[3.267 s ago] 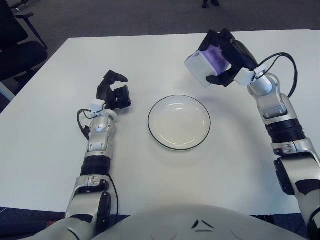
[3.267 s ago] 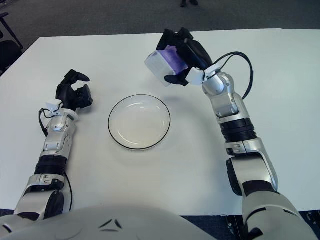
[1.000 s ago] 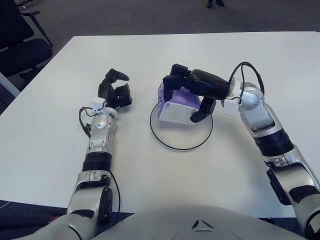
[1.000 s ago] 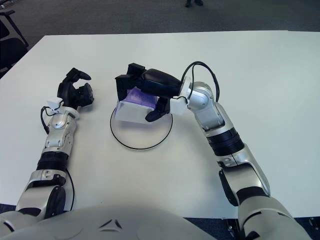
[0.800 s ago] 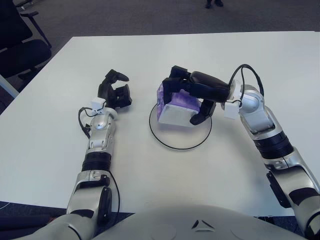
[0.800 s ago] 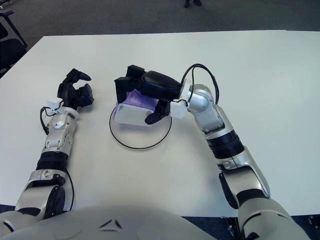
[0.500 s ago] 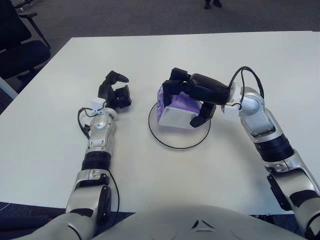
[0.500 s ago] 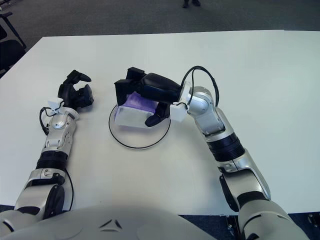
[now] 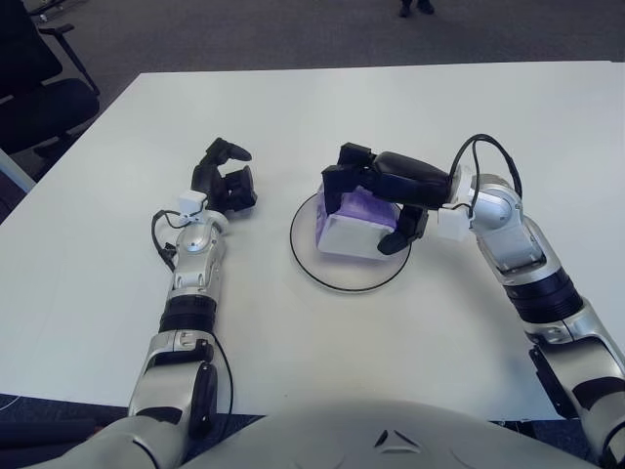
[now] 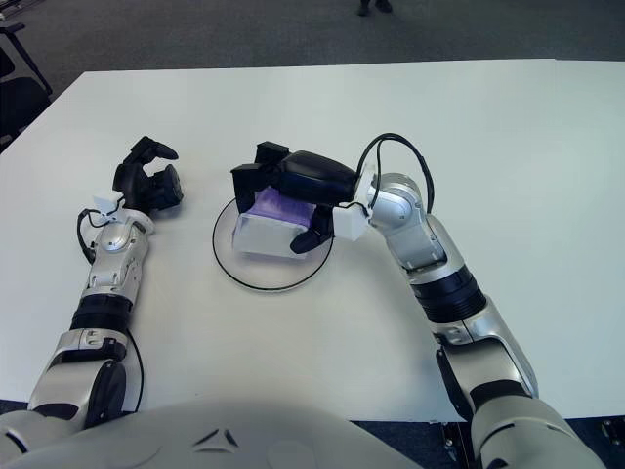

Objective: Put the tissue paper into the plate.

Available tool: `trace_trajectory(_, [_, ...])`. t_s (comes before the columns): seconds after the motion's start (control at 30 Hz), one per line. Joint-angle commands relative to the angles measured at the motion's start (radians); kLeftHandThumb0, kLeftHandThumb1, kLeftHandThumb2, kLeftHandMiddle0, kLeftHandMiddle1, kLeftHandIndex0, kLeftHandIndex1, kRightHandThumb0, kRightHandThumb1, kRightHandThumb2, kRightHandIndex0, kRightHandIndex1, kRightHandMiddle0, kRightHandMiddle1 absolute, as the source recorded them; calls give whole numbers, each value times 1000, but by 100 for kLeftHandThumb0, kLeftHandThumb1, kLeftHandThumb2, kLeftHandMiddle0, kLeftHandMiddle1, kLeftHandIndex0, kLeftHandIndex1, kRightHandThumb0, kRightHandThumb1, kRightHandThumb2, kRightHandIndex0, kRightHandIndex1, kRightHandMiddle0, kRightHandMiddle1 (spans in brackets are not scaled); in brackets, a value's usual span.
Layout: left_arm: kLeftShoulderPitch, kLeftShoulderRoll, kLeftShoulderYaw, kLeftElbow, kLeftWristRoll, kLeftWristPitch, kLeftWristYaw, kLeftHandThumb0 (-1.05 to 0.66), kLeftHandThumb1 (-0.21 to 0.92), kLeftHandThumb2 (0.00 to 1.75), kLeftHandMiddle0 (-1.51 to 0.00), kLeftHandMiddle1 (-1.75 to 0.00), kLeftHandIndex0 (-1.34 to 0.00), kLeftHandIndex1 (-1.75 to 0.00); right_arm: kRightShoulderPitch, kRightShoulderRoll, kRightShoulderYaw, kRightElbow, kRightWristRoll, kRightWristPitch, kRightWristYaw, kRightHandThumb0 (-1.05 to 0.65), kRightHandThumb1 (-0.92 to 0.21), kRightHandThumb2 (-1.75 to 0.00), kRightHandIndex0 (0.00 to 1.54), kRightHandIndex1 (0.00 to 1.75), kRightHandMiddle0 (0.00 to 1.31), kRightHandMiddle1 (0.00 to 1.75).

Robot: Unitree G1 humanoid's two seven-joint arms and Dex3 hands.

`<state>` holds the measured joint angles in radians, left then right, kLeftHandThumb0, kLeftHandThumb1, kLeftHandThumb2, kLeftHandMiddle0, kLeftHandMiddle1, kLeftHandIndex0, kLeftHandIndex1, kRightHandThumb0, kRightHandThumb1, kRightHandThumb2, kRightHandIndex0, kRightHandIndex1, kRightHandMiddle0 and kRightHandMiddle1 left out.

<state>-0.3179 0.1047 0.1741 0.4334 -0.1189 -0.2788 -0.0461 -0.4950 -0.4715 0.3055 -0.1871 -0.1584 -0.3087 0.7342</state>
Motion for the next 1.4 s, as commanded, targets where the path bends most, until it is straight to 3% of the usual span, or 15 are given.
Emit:
trace_trajectory(0.0, [201, -79, -1, 100, -22, 18, 0, -48, 33, 130, -130, -175, -60, -175, -24, -34, -4, -55, 35, 73, 59, 0, -8, -154, 77, 174, 66, 160])
trace_trajectory(0.17, [203, -79, 0, 96, -24, 19, -2, -48, 33, 130, -131, -175, -60, -175, -22, -51, -6, -75, 14, 99, 73, 0, -24, -135, 69, 174, 55, 153])
trace_trajectory(0.33, [204, -80, -3, 92, -14, 12, 15, -48, 33, 130, -131, -175, -60, -175, -34, -69, 0, -57, -10, 44, 80, 0, -38, -119, 58, 175, 43, 156])
trace_trajectory(0.4, [205, -82, -6, 86, -6, 9, 26, -48, 33, 130, -131, -175, -60, -175, -44, -79, 5, -49, -18, 21, 89, 0, -53, -101, 48, 175, 33, 157])
trace_trajectory(0.47, [207, -82, -10, 80, 0, 9, 31, -48, 33, 130, -131, -175, -60, -175, -52, -88, 9, -40, -21, 1, 97, 17, -66, -82, 40, 171, 17, 154])
trace_trajectory(0.53, [209, -82, -13, 76, 3, 11, 32, -47, 34, 129, -131, -175, -60, -175, -57, -94, 12, -33, -25, -14, 103, -12, -42, -100, 20, 160, 7, 146])
trace_trajectory(0.6, [210, -81, -14, 73, 2, 15, 29, -47, 34, 129, -131, -175, -60, -175, -65, -100, 15, -23, -26, -31, 110, -23, -33, -108, 13, 154, 4, 141])
trace_trajectory(0.7, [212, -80, -17, 68, 1, 18, 24, -48, 32, 132, -131, -175, -61, -175, -75, -107, 17, 4, -16, -70, 121, -34, -26, -112, 6, 127, 1, 128])
trace_trajectory(1.23, [197, -71, -22, 105, 32, 0, 52, -49, 30, 134, -128, -175, -63, -175, -134, -115, 39, 114, 0, -218, 180, -58, -32, -97, 0, 51, 0, 71])
trace_trajectory(1.37, [198, -67, -22, 105, 24, 19, 39, -48, 32, 132, -128, -175, -61, -175, -142, -109, 37, 134, 16, -246, 184, -63, -35, -92, 0, 39, 0, 60])
